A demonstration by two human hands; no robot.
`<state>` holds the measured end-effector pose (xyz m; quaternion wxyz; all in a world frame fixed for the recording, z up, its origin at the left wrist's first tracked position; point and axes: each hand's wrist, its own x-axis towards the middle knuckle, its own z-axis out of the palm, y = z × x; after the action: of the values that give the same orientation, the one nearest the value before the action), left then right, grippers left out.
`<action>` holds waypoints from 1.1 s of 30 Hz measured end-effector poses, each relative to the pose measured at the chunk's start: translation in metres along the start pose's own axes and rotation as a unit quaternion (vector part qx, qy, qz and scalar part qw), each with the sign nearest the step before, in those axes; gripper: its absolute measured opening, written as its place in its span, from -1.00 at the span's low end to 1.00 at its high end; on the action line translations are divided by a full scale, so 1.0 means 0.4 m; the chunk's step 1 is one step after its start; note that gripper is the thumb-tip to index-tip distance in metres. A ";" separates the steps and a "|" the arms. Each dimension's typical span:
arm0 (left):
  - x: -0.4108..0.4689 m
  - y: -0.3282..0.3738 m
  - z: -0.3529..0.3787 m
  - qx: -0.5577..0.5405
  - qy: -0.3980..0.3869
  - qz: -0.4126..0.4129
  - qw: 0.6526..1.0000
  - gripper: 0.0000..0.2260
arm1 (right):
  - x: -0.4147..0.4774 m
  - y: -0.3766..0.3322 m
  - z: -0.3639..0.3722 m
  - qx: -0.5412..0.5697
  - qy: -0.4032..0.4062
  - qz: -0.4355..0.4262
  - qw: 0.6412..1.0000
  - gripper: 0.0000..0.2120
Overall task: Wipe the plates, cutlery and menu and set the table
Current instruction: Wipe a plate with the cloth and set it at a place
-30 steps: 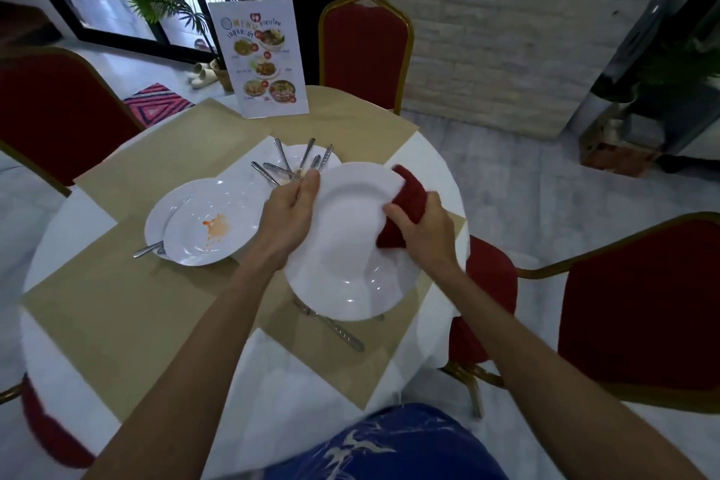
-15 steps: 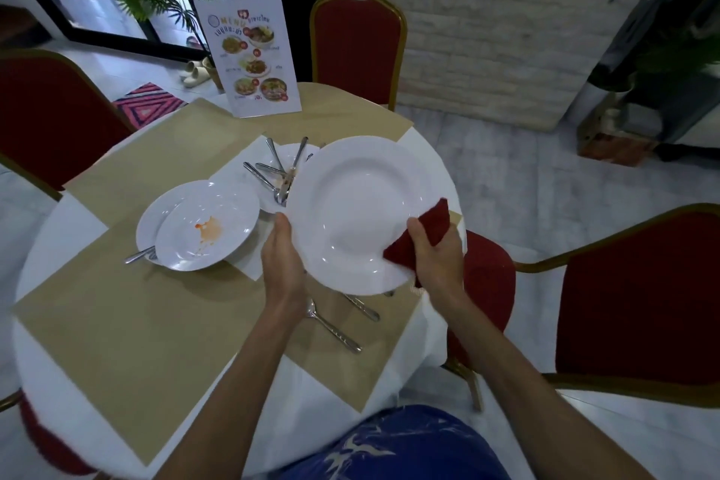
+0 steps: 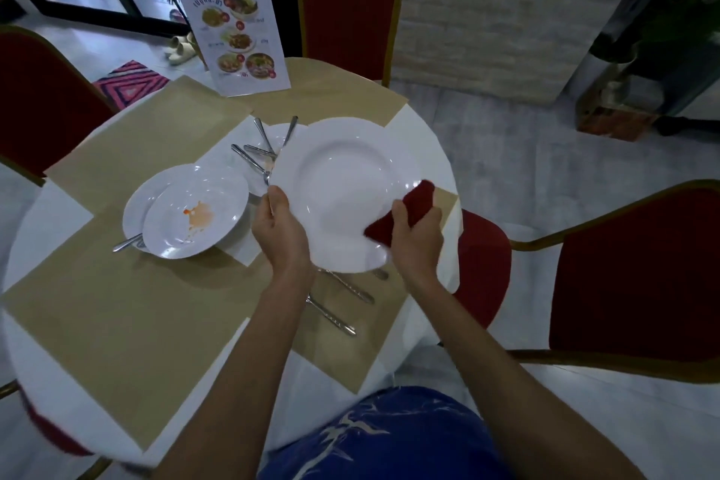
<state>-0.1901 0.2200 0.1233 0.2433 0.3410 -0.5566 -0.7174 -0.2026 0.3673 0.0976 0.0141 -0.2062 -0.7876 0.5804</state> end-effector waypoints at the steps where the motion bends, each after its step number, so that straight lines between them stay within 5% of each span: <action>1: -0.002 -0.010 0.013 -0.006 0.024 0.001 1.000 -0.65 | -0.029 0.022 0.027 0.041 -0.016 0.050 0.998 -0.54; 5: 0.012 -0.070 0.024 0.073 0.033 -0.053 0.995 -0.73 | -0.026 0.078 0.048 0.023 -0.074 0.103 0.992 -0.59; 9: 0.068 -0.157 -0.032 0.199 -0.119 -0.161 0.959 -0.86 | 0.126 0.107 -0.020 -0.076 -0.073 0.079 0.991 -0.55; 13: 0.112 -0.225 -0.030 0.273 -0.171 -0.193 0.927 -0.87 | 0.230 0.143 -0.053 -0.145 -0.084 0.070 0.983 -0.57; 33: 0.211 -0.266 0.079 0.359 -0.132 -0.184 0.905 -0.88 | 0.367 0.199 0.028 -0.261 -0.100 0.104 0.954 -0.55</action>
<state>-0.2658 0.2065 0.0068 -0.1072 0.4040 -0.7311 -0.5392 -0.3151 0.4265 -0.0113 -0.1797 -0.2241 -0.8834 0.3703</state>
